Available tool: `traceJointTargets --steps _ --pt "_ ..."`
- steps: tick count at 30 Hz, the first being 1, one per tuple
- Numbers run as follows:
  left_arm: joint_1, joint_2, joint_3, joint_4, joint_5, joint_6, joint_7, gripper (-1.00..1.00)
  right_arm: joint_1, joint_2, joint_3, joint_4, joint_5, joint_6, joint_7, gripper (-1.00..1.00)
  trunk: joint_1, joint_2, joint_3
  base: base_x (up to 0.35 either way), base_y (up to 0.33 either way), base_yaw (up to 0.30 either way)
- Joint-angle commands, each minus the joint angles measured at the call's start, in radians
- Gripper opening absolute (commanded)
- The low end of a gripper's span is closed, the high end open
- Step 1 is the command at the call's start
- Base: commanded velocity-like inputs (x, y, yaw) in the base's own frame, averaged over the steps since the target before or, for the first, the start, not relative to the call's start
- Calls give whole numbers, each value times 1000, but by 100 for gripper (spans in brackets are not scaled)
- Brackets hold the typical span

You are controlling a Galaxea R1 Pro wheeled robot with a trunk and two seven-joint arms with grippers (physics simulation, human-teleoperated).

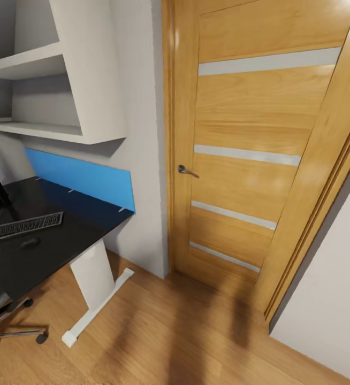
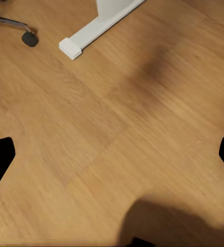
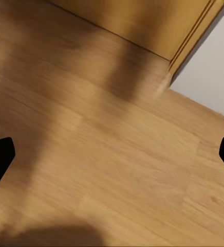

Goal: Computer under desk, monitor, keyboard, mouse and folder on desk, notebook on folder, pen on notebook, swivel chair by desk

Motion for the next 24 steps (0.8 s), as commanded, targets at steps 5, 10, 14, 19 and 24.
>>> traceJointTargets --steps 5,10,14,19,24 --pt "-1 0 8 1 -6 -3 0 100 -1 0 4 0 7 0 -10 100 0 -1 -1 0 0 280" --pt "-1 0 8 1 -6 -3 0 100 -1 -1 4 0 7 0 -10 100 0 -1 -1 0 0 280" --pt "-1 0 8 1 -6 -3 0 100 -1 -1 4 0 7 0 -10 100 0 -1 -1 0 0 280" --pt "-1 -1 8 1 -6 -3 0 100 0 -1 4 0 7 0 -10 100 0 -1 -1 0 0 280" --pt "-1 -2 8 1 -6 -3 0 100 -1 -1 4 0 7 0 -10 100 0 -1 -1 0 0 280"
